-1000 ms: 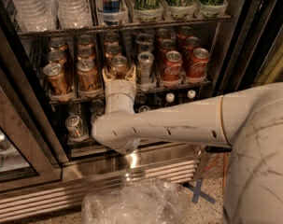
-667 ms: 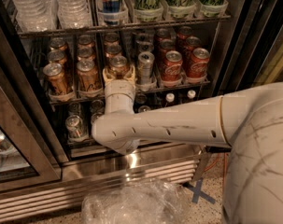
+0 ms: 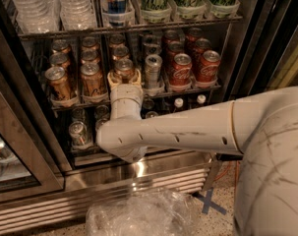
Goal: Pick orange can from middle shelf of fridge
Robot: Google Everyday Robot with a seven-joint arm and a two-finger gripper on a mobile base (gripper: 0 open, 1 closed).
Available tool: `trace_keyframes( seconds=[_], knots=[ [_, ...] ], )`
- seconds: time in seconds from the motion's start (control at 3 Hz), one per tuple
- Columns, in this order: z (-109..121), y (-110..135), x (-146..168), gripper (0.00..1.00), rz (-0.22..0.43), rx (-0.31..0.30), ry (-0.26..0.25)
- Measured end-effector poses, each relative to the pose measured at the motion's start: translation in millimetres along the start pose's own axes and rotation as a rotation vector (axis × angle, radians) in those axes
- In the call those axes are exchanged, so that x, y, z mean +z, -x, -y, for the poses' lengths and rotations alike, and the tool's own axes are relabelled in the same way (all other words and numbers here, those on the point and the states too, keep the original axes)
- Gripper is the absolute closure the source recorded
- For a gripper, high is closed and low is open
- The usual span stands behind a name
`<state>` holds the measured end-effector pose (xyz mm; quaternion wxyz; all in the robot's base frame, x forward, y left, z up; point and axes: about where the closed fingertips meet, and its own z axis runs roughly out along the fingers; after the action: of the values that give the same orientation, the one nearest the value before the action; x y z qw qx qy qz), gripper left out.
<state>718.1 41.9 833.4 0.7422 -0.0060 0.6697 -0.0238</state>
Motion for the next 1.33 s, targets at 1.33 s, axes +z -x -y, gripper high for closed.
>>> trace_keyframes(
  seconds=[1.33],
  knots=[
    [-12,64,-55,1.0,0.021,0.055,0.167]
  ],
)
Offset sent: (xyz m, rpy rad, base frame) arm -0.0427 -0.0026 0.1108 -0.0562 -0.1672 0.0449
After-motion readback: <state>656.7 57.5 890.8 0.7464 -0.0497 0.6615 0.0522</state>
